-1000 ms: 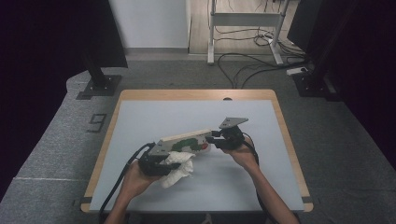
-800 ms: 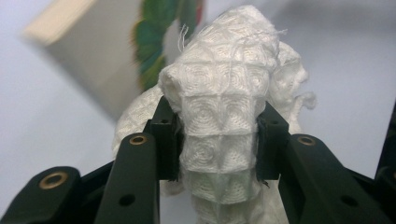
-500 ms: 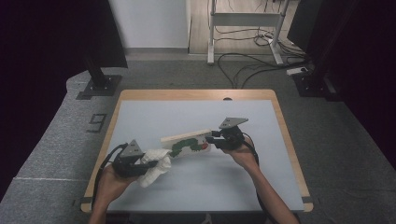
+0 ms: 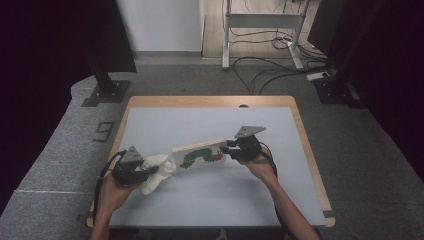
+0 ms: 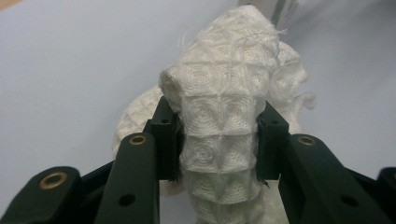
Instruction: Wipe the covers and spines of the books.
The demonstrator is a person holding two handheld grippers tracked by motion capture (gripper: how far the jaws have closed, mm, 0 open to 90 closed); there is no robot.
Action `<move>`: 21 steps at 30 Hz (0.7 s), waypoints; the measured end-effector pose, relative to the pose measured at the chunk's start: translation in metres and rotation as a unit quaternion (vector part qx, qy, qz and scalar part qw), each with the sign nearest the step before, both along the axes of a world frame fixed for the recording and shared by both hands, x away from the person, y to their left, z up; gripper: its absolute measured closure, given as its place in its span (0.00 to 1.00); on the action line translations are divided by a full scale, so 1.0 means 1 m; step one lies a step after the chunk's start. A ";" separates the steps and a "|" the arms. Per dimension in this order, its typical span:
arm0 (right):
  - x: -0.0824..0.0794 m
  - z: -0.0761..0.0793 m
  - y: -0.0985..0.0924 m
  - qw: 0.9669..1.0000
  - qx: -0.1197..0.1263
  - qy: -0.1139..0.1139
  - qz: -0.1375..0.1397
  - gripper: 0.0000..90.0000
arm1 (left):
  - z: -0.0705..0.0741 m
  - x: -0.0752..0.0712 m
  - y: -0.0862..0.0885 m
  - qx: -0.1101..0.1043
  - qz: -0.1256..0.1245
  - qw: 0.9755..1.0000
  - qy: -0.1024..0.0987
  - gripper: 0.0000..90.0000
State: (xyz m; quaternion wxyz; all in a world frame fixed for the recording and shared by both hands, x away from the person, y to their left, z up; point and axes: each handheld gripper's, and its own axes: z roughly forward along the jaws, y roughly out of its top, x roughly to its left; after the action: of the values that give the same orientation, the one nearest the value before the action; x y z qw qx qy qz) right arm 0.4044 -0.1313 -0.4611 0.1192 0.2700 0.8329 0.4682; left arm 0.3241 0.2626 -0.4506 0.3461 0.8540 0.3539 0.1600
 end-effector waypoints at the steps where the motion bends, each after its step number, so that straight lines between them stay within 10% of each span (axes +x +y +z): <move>1: 0.000 0.000 0.000 1.000 0.000 0.000 0.000 0.70 | -0.002 0.002 0.000 0.001 0.002 1.000 0.001 0.67; 21: -0.002 -0.001 0.000 1.000 -0.002 0.001 0.000 0.70 | -0.047 0.028 -0.026 0.024 0.006 0.999 0.026 0.66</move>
State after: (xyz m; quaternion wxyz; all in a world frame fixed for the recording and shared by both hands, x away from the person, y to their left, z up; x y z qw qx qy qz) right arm 0.4028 -0.1313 -0.4617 0.1193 0.2703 0.8339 0.4661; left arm 0.3519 0.2365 -0.4976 0.3150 0.8641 0.3635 0.1484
